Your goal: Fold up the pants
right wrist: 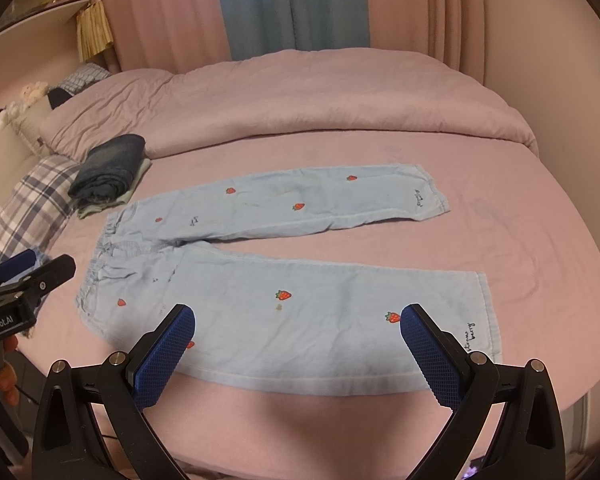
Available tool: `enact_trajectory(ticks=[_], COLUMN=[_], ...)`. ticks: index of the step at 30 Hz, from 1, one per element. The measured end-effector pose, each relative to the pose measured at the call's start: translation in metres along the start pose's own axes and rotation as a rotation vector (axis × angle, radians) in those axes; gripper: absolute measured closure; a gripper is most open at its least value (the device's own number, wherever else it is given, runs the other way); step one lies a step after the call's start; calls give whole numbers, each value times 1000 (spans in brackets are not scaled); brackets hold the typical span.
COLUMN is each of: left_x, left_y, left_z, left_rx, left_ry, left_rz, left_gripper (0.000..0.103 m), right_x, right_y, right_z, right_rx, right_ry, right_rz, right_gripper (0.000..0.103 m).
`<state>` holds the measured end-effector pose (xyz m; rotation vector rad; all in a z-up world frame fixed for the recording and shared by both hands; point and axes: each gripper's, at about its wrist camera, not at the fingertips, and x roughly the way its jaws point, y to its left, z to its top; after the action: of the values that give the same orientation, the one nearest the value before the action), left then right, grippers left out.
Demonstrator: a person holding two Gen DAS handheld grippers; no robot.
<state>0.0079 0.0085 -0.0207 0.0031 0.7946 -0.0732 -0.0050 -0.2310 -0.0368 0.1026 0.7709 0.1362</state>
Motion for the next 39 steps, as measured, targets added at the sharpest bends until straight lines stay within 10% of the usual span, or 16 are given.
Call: enact_trajectory(ticks=[15,25,30,33,39], left_x=[101,132,142,139,127], left_y=[212,232,242,250,246], left_z=[-102,-105,-103,-113,-117], left_rx=[-844,-922,-910,-941,-856], left_ry=[190,115,142,132,145], left_rz=[-93,-159,-143,-170,-106], left_gripper=[1,7,81,87,86], right_x=[96,158,167,169,154], right_y=[138,219,221,232,233], right_z=[-73,-120,-114,-113,-127], right_rx=[-698,-1017,-1015,-1004,-1004], right_ry=[164,77,48,63,108], right_rz=[217,270,262,259,331], right_gripper=[1,26,55,82,86])
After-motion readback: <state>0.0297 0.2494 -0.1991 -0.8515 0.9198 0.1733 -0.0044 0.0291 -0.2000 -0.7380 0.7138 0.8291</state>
